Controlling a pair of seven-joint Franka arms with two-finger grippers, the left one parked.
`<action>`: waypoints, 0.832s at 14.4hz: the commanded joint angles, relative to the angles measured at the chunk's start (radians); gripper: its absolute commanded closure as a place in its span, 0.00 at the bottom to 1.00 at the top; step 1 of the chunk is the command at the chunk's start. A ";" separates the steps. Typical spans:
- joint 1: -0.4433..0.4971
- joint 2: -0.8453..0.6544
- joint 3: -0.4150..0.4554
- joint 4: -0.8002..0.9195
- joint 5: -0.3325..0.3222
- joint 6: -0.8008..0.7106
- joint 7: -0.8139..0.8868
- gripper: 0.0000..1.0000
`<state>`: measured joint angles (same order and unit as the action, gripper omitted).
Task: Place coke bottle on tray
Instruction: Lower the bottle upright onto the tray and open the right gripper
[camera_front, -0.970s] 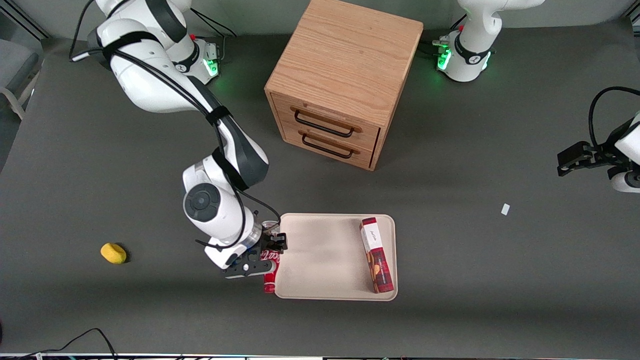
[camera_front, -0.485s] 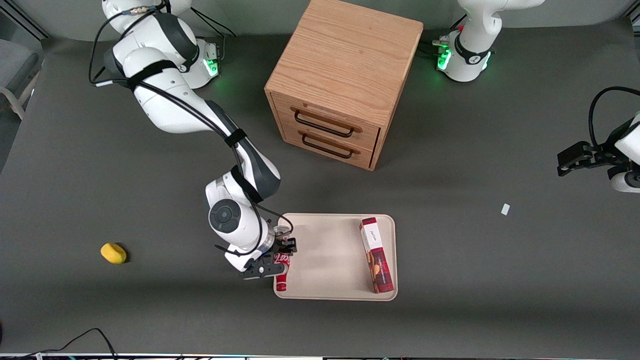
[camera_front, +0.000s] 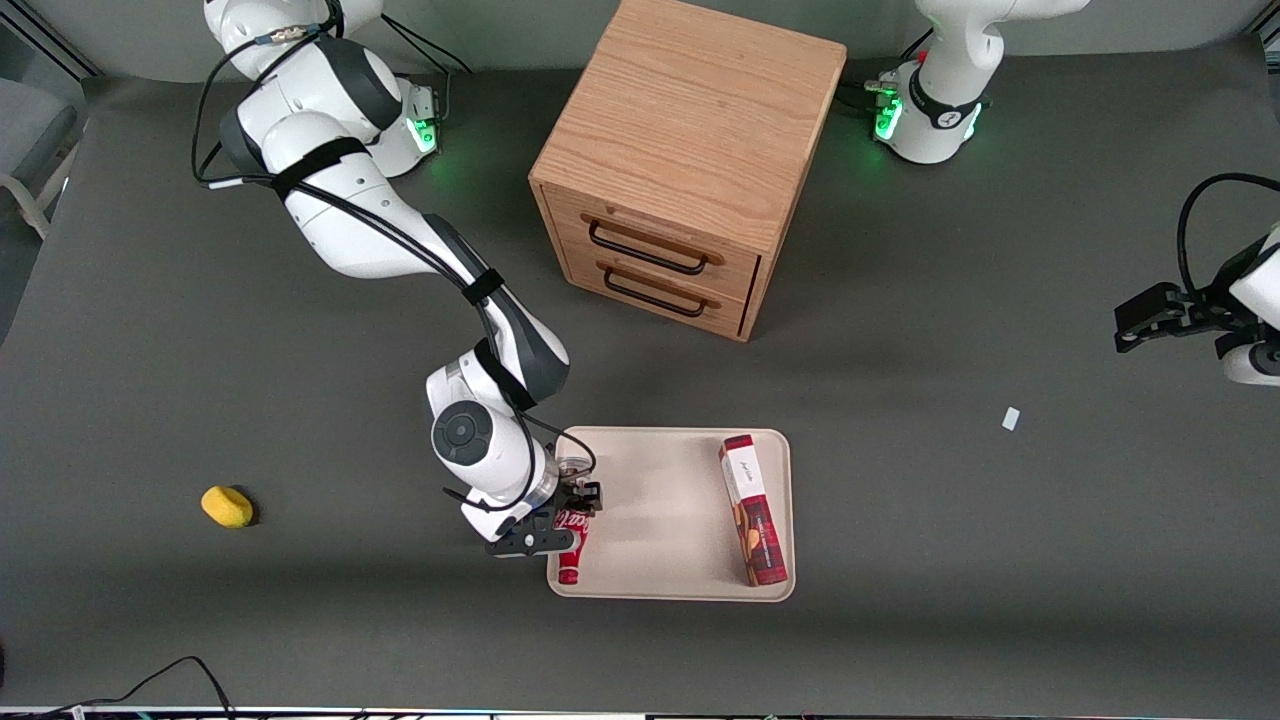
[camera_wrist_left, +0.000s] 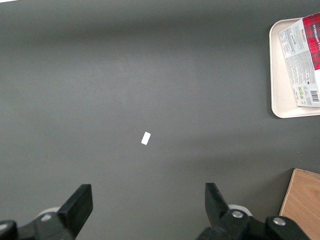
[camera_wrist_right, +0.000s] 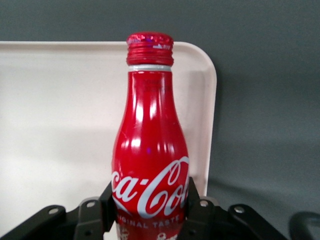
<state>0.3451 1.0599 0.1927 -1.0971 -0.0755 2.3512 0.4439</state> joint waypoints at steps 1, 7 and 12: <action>0.009 0.015 -0.001 0.013 -0.004 0.043 0.022 0.00; 0.009 0.006 -0.003 -0.012 -0.010 0.095 0.012 0.00; -0.050 -0.167 -0.003 -0.093 -0.009 -0.019 0.007 0.00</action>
<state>0.3333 1.0245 0.1893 -1.0993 -0.0756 2.4046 0.4444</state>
